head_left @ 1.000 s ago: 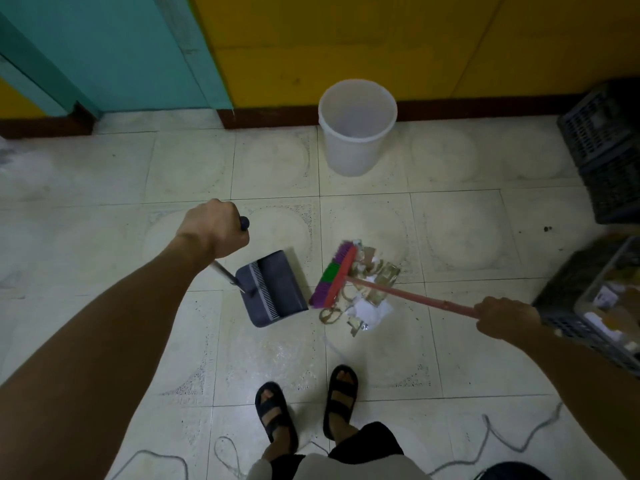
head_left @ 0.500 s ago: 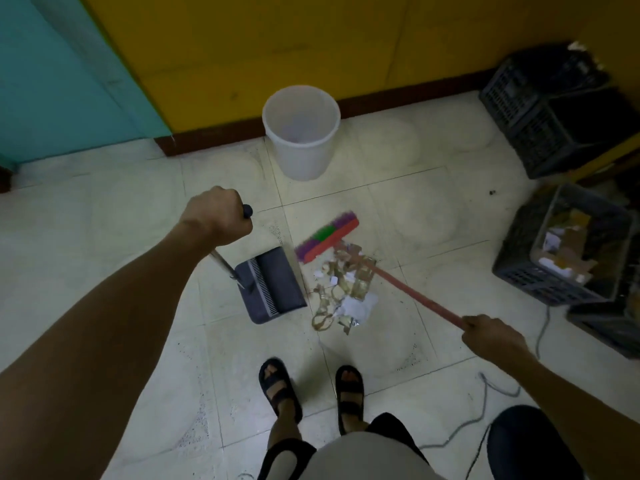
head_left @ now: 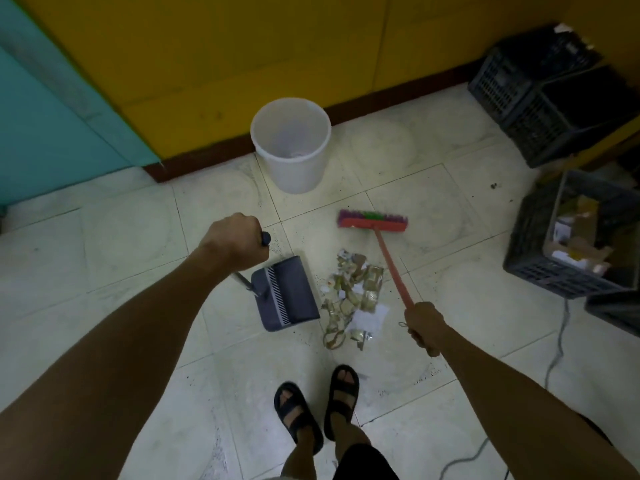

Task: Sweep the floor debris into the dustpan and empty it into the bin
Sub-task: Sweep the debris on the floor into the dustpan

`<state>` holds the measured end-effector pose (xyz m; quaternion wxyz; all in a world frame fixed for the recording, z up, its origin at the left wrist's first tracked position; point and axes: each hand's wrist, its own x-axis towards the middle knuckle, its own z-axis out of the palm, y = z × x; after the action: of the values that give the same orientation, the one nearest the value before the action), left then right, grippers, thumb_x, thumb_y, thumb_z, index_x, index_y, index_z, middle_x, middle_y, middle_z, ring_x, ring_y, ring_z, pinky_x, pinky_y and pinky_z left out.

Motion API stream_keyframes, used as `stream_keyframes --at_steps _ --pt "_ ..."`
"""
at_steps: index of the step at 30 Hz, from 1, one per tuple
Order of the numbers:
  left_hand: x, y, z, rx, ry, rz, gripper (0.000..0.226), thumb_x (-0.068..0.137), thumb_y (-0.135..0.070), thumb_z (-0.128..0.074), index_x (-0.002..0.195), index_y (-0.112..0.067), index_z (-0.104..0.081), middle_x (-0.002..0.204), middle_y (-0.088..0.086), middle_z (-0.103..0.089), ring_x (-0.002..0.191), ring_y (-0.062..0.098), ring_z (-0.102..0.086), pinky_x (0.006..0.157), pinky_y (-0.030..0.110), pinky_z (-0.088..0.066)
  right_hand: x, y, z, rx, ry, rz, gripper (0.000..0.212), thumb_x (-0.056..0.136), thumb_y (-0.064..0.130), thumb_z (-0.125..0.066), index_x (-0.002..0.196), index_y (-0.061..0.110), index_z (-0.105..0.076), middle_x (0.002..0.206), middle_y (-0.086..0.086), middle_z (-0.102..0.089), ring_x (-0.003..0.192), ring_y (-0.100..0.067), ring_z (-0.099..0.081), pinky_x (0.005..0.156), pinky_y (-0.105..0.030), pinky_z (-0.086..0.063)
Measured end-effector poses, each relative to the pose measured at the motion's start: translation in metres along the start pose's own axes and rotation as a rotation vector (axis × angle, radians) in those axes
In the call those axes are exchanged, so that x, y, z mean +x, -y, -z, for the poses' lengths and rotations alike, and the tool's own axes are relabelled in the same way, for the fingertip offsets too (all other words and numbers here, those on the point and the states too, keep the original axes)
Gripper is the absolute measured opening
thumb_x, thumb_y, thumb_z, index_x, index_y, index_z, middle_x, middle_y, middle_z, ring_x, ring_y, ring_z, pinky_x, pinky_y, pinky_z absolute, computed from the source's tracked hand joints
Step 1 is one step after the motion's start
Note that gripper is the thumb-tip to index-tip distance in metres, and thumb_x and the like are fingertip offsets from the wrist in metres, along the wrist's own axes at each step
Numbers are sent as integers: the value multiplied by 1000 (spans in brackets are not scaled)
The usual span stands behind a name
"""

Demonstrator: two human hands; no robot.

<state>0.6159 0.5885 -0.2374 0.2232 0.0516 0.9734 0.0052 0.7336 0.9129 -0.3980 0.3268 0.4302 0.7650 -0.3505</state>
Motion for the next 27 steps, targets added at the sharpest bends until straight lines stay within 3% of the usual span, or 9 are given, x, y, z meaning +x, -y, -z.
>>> stream_keyframes --at_steps 4,8,11,18,22,27 --pt "13 -12 -7 24 21 18 24 90 -29 -55 74 -11 -56 59 2 -49 54 15 -49 51 26 -40 25 11 -1 35 108 -37 22 90 8 -40 108 -1 -49 61 -12 -51 44 -18 -43 50 -27 -37" --pt "16 -13 -11 34 20 21 24 91 -30 -54 76 -11 -56 60 2 -48 56 16 -50 55 27 -44 22 -8 -18 -80 177 50 16 92 4 -41 105 -2 -50 60 -10 -50 42 -21 -46 45 -27 -41" --pt "13 -7 -15 15 3 28 25 91 -29 -54 75 -11 -56 60 3 -50 56 18 -52 55 27 -46 5 -21 -30 -165 198 90 14 96 11 -46 102 -1 -50 63 -8 -53 47 -20 -50 47 -29 -43" --pt "-17 5 -31 51 -24 -44 24 91 -32 -52 80 -11 -55 62 2 -47 63 21 -56 57 27 -45 -55 -71 -53 -264 172 66 39 95 15 -42 133 5 -41 74 -3 -53 52 -14 -50 45 -24 -42" --pt "-46 25 -43 89 -56 -92 26 91 -34 -49 84 -11 -57 72 6 -52 69 24 -57 64 29 -49 -92 -99 -82 -310 128 67 37 96 15 -44 130 3 -45 73 0 -49 57 -12 -50 52 -22 -46" --pt "-82 37 -56 118 -67 -158 25 88 -33 -48 79 -12 -58 73 6 -55 67 24 -57 61 28 -46 -130 -131 -109 -224 94 52 32 91 16 -45 121 5 -52 74 -1 -57 49 -12 -51 44 -23 -44"
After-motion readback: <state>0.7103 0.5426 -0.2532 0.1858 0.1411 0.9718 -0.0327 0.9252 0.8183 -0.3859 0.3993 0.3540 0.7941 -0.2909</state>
